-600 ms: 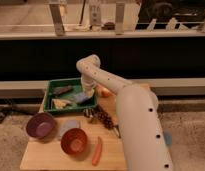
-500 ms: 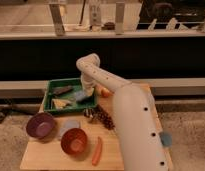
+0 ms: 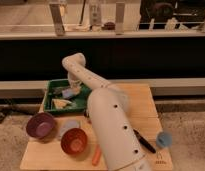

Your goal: Wipe tray with sponge

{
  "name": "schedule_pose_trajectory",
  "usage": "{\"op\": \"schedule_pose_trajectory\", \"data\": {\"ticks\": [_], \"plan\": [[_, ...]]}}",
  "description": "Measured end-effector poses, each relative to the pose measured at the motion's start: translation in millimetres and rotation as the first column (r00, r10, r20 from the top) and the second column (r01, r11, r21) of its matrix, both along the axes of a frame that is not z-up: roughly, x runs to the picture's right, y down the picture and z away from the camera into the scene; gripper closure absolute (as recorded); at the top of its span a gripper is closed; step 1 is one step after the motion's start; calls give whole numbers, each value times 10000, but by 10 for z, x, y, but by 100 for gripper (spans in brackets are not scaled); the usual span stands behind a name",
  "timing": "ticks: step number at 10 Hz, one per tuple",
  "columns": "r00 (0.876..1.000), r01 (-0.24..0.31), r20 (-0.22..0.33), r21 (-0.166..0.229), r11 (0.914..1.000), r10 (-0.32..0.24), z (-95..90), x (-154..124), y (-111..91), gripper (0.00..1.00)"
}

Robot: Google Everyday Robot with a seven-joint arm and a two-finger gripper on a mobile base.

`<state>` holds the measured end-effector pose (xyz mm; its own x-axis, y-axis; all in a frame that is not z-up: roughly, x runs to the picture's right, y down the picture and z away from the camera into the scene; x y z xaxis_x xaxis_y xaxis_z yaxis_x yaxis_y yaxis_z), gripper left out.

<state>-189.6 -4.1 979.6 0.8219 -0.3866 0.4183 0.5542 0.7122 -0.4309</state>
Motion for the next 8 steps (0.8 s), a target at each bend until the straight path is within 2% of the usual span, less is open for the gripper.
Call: {"op": "schedule_pose_trajectory", "data": {"ticks": [2, 3, 6, 8], "plan": [[9949, 806, 602, 79, 9967, -809, -207, -114, 205, 99], [9920, 990, 784, 95, 9950, -994, -282, -107, 276, 99], [9854, 1310, 1081, 89, 9913, -1311, -468, 209, 416, 99], [9848, 1228, 1215, 197, 9922, -1243, -597, 478, 391, 99]]}}
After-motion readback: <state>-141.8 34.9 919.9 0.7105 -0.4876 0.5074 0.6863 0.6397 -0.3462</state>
